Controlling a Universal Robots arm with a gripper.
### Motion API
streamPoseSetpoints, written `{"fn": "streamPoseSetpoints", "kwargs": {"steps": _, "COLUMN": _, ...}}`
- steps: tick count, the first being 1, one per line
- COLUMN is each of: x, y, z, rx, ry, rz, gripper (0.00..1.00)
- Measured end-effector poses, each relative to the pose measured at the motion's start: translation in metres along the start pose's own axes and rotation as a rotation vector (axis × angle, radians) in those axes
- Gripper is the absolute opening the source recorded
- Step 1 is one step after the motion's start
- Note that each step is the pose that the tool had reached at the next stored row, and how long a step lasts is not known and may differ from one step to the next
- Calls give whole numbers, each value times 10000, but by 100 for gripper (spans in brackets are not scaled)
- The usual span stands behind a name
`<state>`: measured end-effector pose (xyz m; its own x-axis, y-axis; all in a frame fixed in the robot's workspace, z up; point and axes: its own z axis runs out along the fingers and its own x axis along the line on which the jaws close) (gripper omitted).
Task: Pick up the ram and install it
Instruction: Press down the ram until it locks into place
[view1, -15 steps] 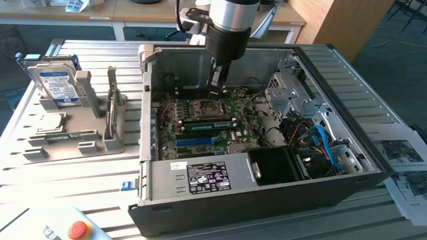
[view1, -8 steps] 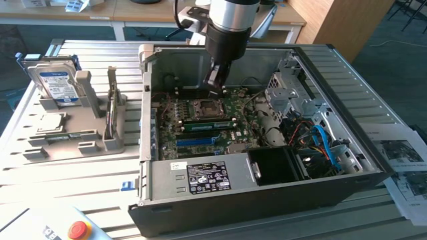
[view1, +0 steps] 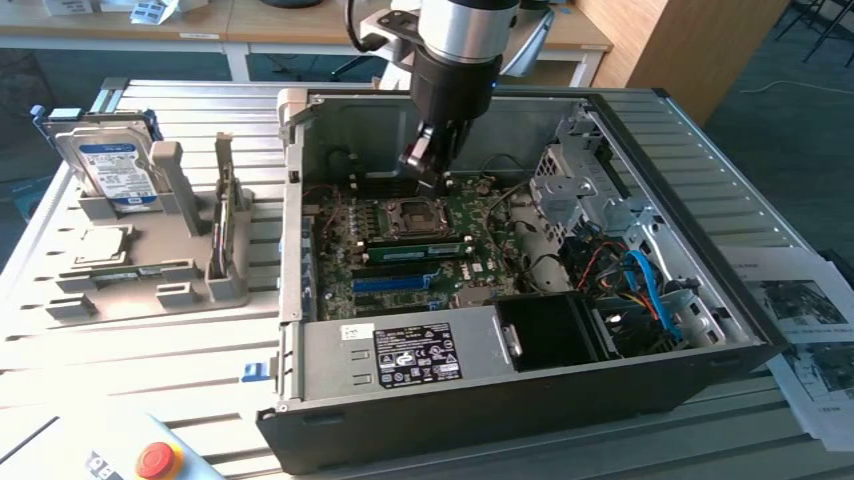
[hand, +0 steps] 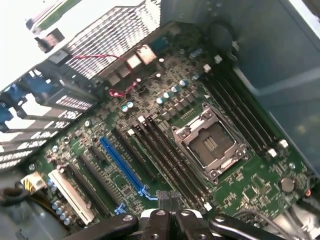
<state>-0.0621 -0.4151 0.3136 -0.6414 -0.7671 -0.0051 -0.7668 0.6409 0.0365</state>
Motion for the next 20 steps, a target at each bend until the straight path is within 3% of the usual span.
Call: {"fn": "streamPoseSetpoints", "kwargs": {"steps": 20, "x": 0, "y": 0, "z": 0, "rx": 14, "ry": -123, "rz": 3257, "gripper": 10}}
